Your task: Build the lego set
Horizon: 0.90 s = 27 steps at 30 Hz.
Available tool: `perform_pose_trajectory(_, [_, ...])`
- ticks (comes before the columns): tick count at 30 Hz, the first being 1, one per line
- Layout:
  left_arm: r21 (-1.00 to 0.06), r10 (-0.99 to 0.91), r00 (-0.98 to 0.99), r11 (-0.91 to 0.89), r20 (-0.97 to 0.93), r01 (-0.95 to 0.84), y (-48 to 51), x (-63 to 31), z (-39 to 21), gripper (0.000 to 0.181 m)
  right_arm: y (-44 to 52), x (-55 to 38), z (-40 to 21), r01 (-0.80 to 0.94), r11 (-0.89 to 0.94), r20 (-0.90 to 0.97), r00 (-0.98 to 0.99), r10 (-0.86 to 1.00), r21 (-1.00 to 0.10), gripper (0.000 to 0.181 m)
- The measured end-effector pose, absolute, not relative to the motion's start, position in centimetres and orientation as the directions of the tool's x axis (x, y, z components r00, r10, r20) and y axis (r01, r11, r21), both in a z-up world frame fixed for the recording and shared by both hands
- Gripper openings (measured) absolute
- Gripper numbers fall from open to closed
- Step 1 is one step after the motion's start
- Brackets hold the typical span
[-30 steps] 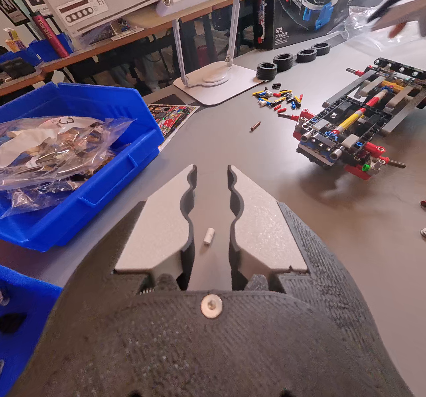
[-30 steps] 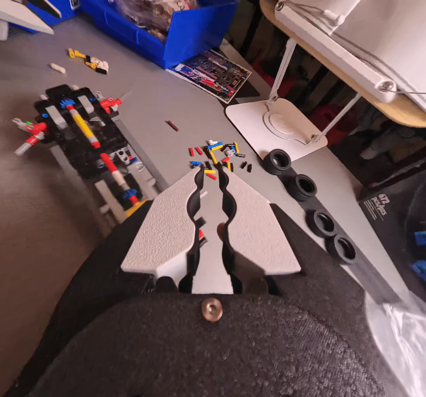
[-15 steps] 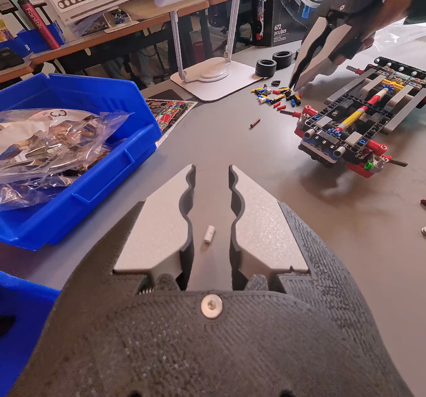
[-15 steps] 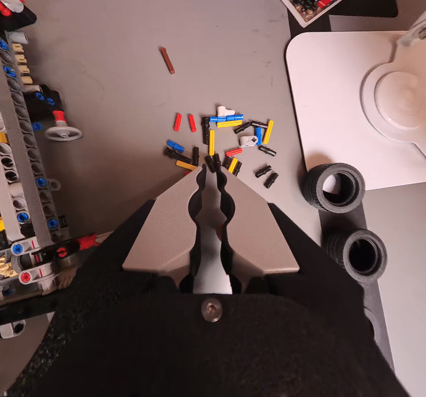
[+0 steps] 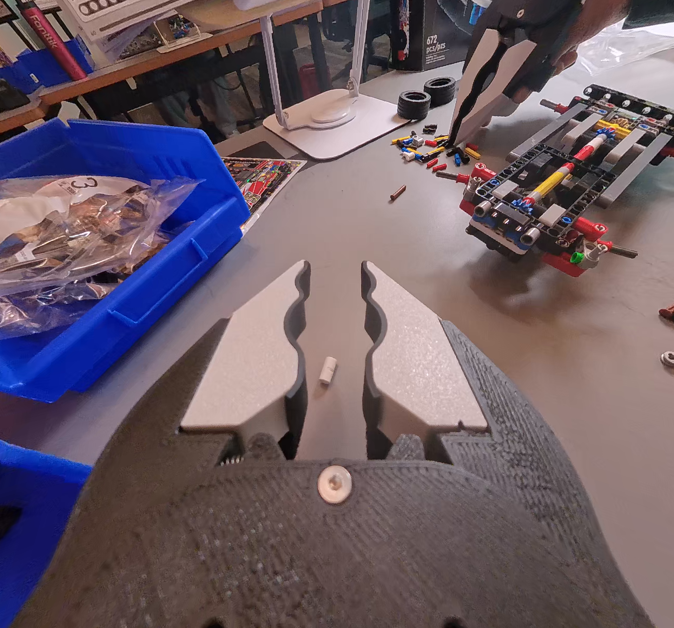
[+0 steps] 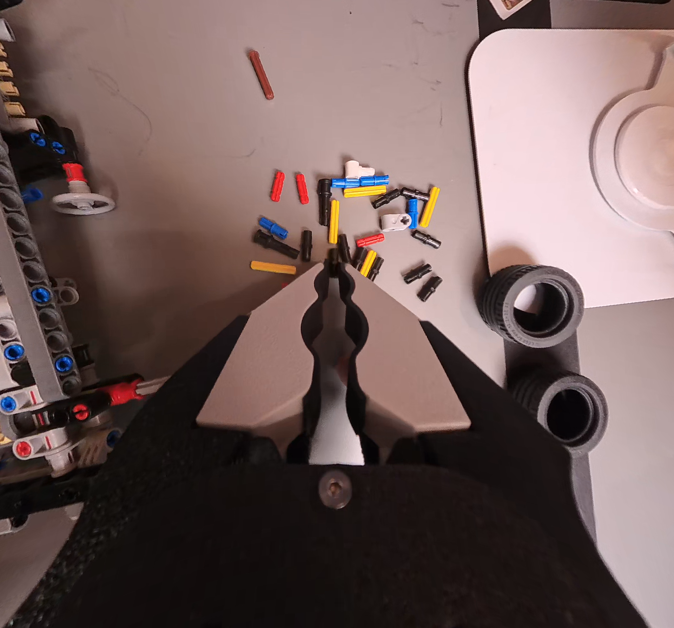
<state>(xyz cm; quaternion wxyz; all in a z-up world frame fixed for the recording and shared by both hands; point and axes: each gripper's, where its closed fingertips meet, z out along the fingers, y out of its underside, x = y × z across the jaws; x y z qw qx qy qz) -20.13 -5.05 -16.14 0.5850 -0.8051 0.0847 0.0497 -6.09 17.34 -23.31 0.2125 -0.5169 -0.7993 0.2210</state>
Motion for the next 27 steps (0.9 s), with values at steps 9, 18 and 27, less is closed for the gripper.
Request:
perform_pose_trajectory(9, [-0.946,-0.104,0.982,-0.270,-0.155,-0.178,-5.3,-19.4,-15.2,0.025,10.5,-1.1,-11.3,0.531,0.328,0.214,-0.266,0.940,-0.782,0.001])
perform_pose_trajectory(18, [-0.946,-0.126,0.976,-0.251,-0.177,-0.204,-5.3,-18.6,-14.9,0.026,-0.8,5.7,-20.6,0.737,0.226,0.067,-0.239,0.969,-0.637,0.001])
perform_pose_trajectory(27, [-0.948,-0.109,0.977,-0.245,-0.182,-0.204,-5.5,-19.0,-14.6,0.026,-2.1,5.2,-23.2,0.764,0.294,0.102,-0.289,0.952,-0.574,0.002])
